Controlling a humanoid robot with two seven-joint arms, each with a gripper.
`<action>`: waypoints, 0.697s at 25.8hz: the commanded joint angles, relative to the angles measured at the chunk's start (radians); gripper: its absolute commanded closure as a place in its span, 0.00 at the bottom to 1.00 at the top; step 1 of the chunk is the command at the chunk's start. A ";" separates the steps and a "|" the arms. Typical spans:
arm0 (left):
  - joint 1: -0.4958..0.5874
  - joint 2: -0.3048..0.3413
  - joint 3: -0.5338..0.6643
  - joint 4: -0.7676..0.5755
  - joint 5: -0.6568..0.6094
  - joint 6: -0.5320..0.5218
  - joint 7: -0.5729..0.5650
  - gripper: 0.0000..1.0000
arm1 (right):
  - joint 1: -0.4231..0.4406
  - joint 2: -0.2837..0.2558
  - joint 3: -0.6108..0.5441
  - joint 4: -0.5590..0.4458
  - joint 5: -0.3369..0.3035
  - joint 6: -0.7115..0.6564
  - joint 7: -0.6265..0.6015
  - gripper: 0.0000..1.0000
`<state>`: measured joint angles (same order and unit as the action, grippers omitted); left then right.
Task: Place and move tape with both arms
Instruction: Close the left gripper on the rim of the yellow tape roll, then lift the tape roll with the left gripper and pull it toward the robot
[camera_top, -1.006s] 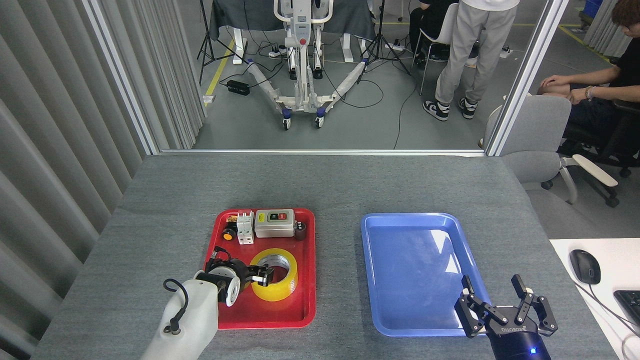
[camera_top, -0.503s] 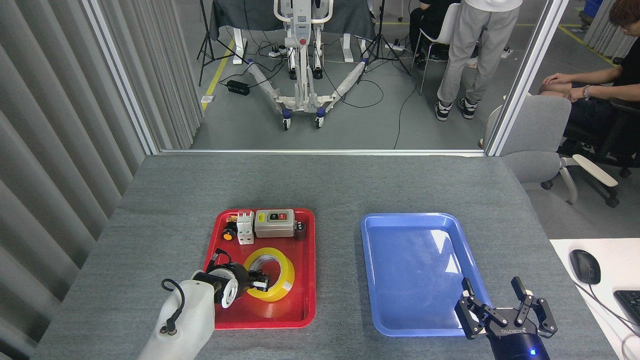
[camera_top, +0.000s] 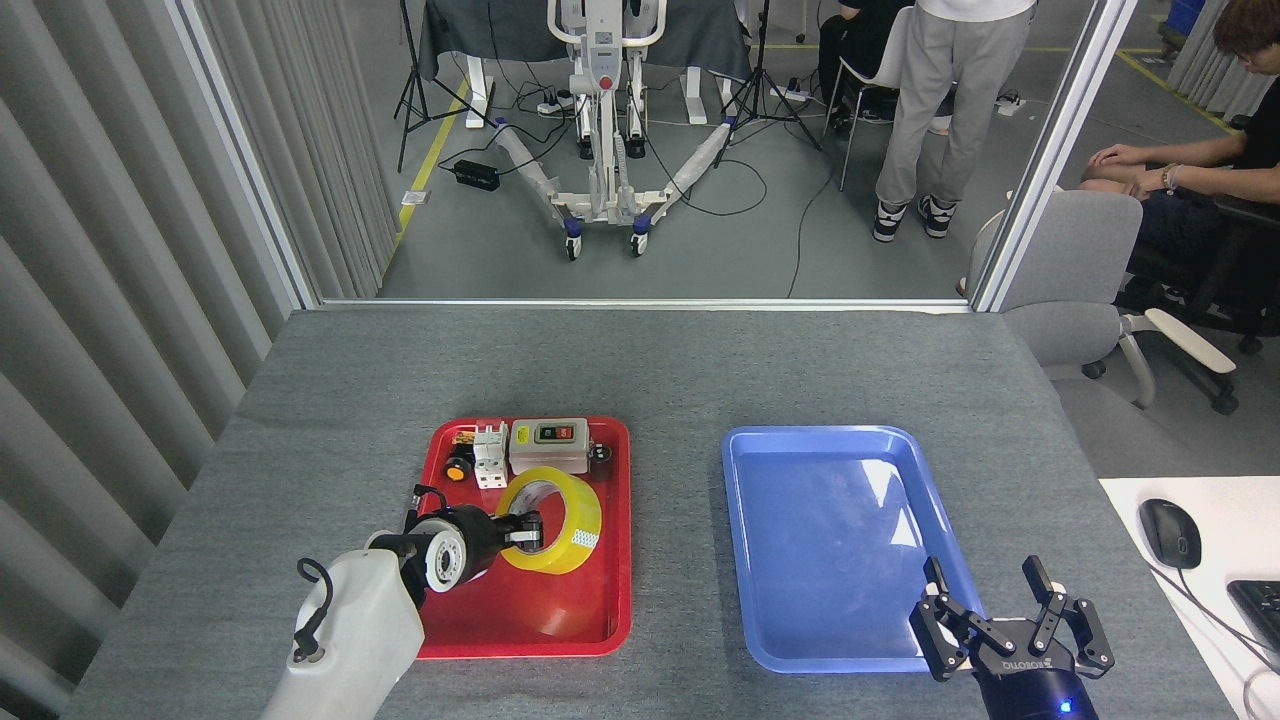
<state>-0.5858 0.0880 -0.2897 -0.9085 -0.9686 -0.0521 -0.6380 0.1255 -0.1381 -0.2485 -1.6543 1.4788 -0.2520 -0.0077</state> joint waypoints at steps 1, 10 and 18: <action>0.023 0.015 0.060 -0.035 0.194 0.009 0.001 0.91 | -0.001 0.000 0.000 0.001 0.000 0.000 0.000 0.00; 0.161 0.016 0.311 -0.179 0.536 -0.071 -0.072 0.91 | -0.003 0.000 0.002 0.001 0.000 0.000 0.000 0.00; 0.383 -0.002 0.319 -0.362 0.728 -0.189 -0.213 0.91 | -0.004 -0.005 0.023 -0.001 0.000 -0.001 0.000 0.00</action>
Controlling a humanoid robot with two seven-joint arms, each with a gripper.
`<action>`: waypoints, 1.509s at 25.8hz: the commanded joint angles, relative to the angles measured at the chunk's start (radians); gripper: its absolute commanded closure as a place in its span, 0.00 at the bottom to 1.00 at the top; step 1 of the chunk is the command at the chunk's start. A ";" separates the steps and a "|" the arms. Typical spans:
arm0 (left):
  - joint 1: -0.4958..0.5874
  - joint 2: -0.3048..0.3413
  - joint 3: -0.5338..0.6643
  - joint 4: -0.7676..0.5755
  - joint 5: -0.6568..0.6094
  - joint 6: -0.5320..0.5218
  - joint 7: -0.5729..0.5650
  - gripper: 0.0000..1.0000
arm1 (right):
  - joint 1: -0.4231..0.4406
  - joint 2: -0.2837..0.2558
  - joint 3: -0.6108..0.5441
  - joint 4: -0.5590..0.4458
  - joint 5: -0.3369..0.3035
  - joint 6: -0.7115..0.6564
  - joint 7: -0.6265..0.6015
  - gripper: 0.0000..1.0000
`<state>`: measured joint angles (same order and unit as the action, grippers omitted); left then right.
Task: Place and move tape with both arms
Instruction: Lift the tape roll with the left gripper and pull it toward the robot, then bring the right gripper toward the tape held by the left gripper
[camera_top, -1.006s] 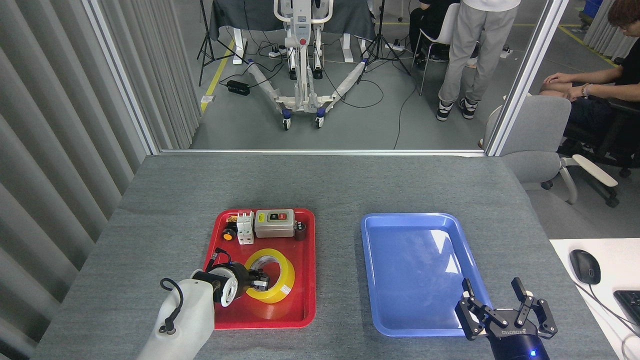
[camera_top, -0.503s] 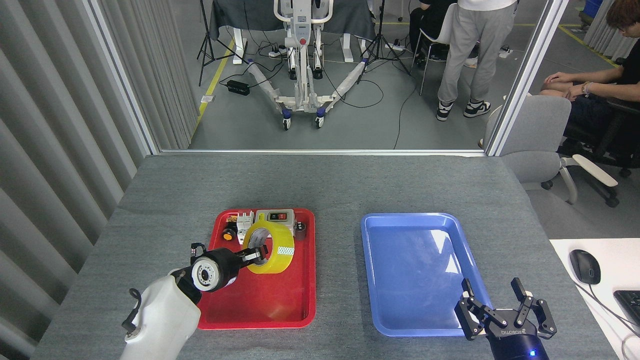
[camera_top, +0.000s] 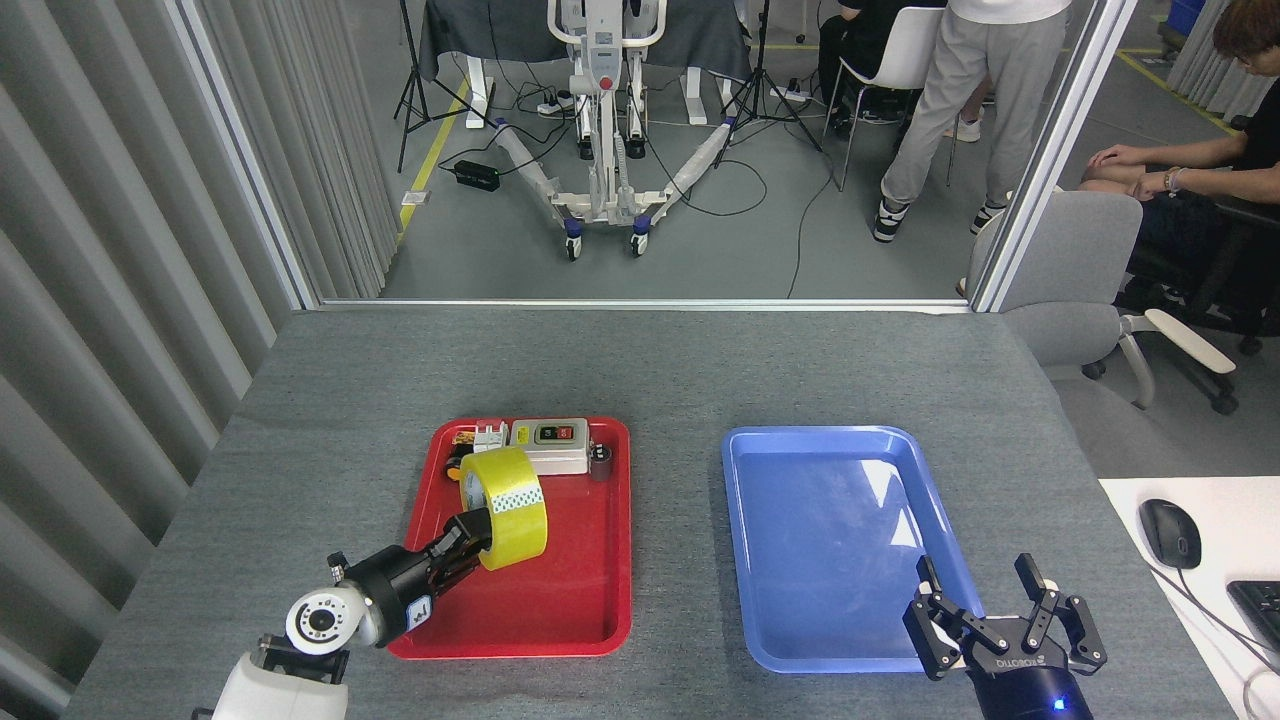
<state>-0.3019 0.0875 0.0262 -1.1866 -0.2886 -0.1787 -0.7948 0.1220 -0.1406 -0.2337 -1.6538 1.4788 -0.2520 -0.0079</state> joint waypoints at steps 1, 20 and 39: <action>0.130 -0.002 0.003 -0.108 0.049 -0.088 -0.066 0.91 | -0.002 -0.004 0.010 -0.001 0.000 -0.001 0.000 0.00; 0.268 -0.089 -0.146 -0.349 0.037 -0.094 -0.070 0.91 | -0.173 -0.499 0.677 0.003 -0.644 -0.079 -0.092 0.00; 0.287 -0.075 -0.172 -0.329 0.180 -0.355 -0.256 0.90 | -0.378 -0.792 0.942 -0.017 -0.730 -0.533 -0.244 0.00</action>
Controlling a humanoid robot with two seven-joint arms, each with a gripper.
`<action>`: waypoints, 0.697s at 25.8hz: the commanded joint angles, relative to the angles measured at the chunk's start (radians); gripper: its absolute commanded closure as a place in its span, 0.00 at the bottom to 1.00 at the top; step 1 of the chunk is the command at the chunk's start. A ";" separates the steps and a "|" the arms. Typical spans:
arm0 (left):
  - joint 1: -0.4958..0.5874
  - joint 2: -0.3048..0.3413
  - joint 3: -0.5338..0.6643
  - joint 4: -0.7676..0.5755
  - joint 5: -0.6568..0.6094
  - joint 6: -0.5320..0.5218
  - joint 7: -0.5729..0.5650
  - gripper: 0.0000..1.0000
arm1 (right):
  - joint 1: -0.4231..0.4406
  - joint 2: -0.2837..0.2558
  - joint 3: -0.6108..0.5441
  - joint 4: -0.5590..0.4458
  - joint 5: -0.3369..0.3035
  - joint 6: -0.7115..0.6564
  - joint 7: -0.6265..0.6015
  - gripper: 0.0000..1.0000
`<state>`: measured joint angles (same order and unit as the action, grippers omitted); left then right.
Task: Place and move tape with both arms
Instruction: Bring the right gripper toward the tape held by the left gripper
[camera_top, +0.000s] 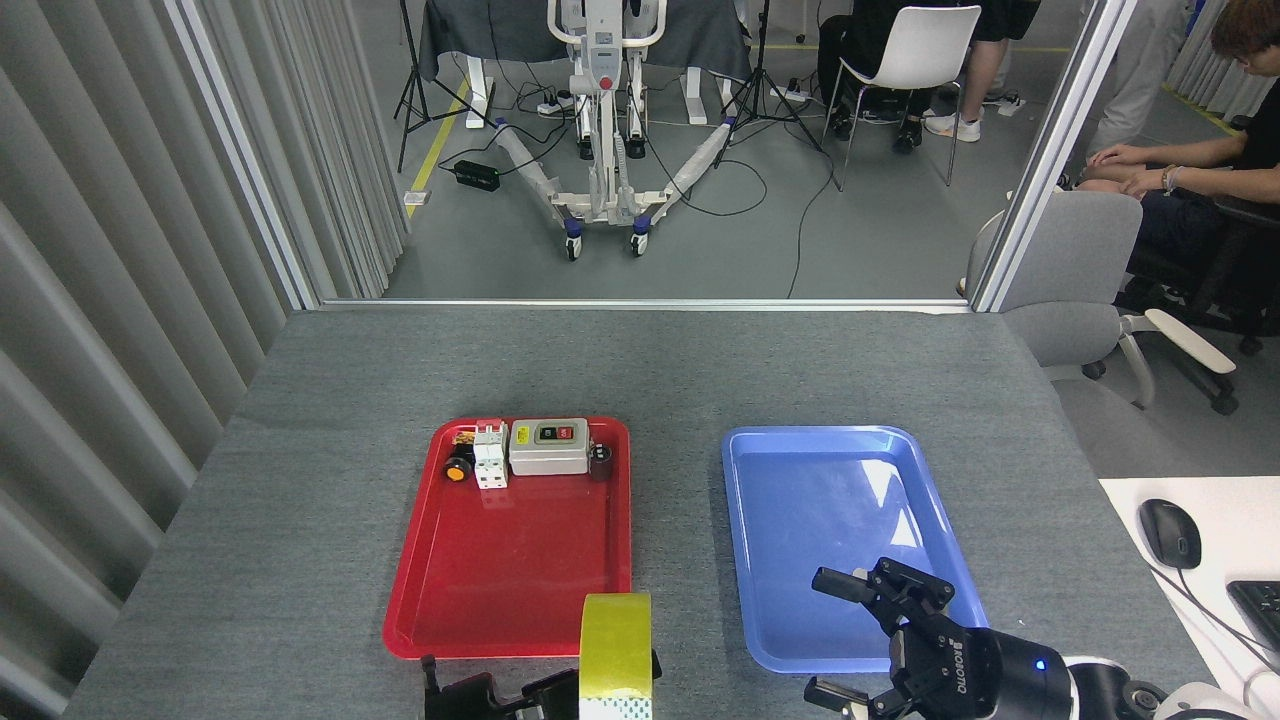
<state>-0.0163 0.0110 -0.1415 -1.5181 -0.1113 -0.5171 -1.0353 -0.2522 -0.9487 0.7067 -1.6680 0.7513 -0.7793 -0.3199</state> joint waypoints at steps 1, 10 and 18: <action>-0.001 0.001 -0.020 0.006 0.004 -0.034 -0.023 0.90 | -0.004 0.028 0.003 -0.002 -0.003 -0.006 0.094 0.00; -0.031 0.024 -0.104 0.090 0.004 -0.124 -0.045 0.90 | -0.005 0.096 0.037 -0.002 0.002 -0.006 0.147 0.00; -0.157 0.027 -0.104 0.243 0.002 -0.170 -0.045 0.89 | -0.009 0.113 0.071 0.011 0.071 -0.006 0.179 0.00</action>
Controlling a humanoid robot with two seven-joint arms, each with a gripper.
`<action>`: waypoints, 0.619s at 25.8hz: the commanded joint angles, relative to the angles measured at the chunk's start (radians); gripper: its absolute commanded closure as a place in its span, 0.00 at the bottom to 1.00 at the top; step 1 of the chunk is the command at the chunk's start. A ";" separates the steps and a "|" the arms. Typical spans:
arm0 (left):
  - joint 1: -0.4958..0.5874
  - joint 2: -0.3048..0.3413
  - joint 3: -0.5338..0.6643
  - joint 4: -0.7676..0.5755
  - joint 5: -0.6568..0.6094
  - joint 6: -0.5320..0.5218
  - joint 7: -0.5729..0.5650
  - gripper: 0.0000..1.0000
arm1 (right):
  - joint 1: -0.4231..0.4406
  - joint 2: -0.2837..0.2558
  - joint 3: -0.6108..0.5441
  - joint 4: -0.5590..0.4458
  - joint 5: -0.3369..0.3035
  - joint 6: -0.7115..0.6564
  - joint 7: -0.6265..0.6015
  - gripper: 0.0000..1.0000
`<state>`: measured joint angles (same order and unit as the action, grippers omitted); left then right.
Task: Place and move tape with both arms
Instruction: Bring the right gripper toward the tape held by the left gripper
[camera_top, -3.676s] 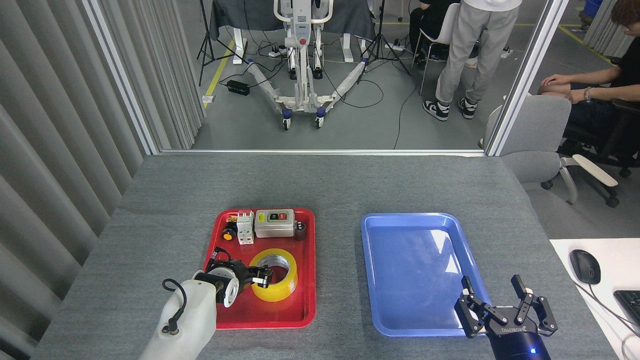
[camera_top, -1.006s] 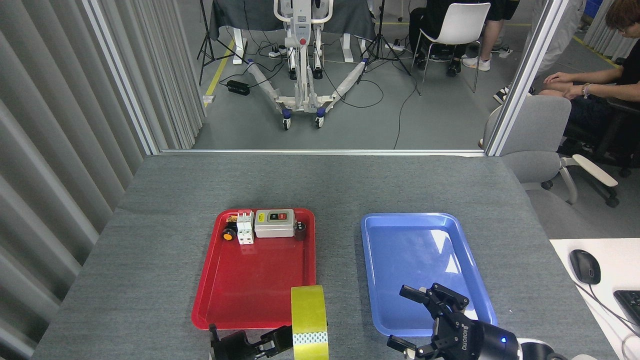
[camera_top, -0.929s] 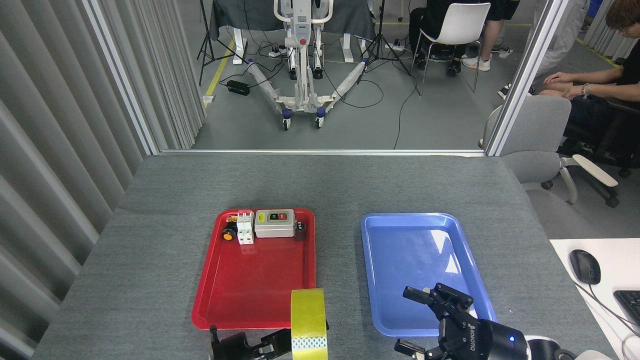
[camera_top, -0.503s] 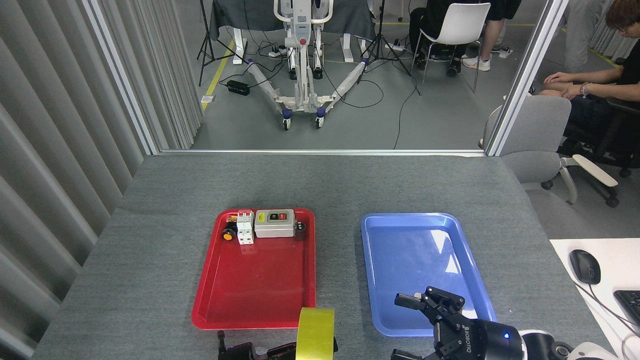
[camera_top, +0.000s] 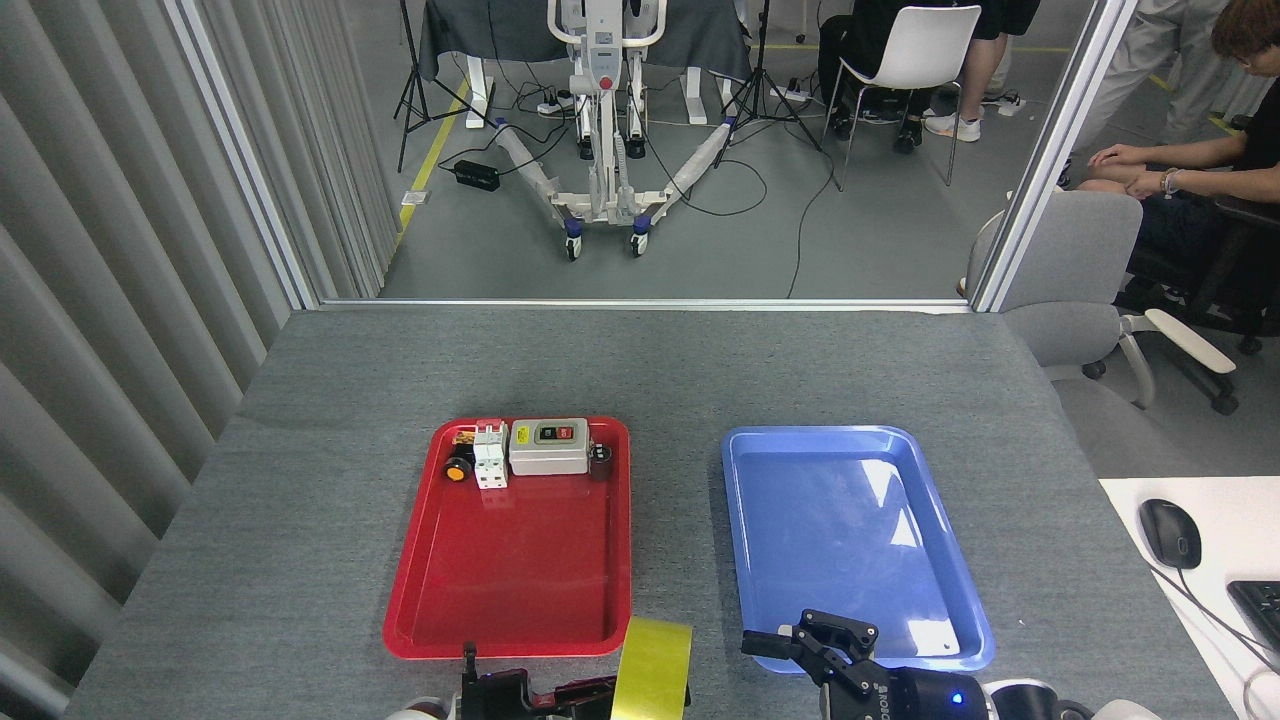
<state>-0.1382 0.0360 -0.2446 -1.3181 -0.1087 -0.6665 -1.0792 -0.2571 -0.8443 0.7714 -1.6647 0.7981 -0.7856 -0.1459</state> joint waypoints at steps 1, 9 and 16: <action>-0.037 0.004 0.001 0.045 0.000 -0.022 -0.001 0.89 | -0.014 0.021 0.006 0.017 0.027 0.000 0.005 0.00; -0.032 0.018 0.001 0.034 0.003 -0.051 -0.004 0.88 | -0.053 0.034 0.008 0.054 0.032 0.000 0.003 0.00; -0.029 0.027 0.001 0.033 0.003 -0.056 -0.004 0.88 | -0.083 0.088 0.008 0.120 0.047 0.022 0.006 0.00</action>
<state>-0.1702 0.0593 -0.2439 -1.2844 -0.1059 -0.7194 -1.0832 -0.3242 -0.7861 0.7790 -1.5834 0.8331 -0.7766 -0.1382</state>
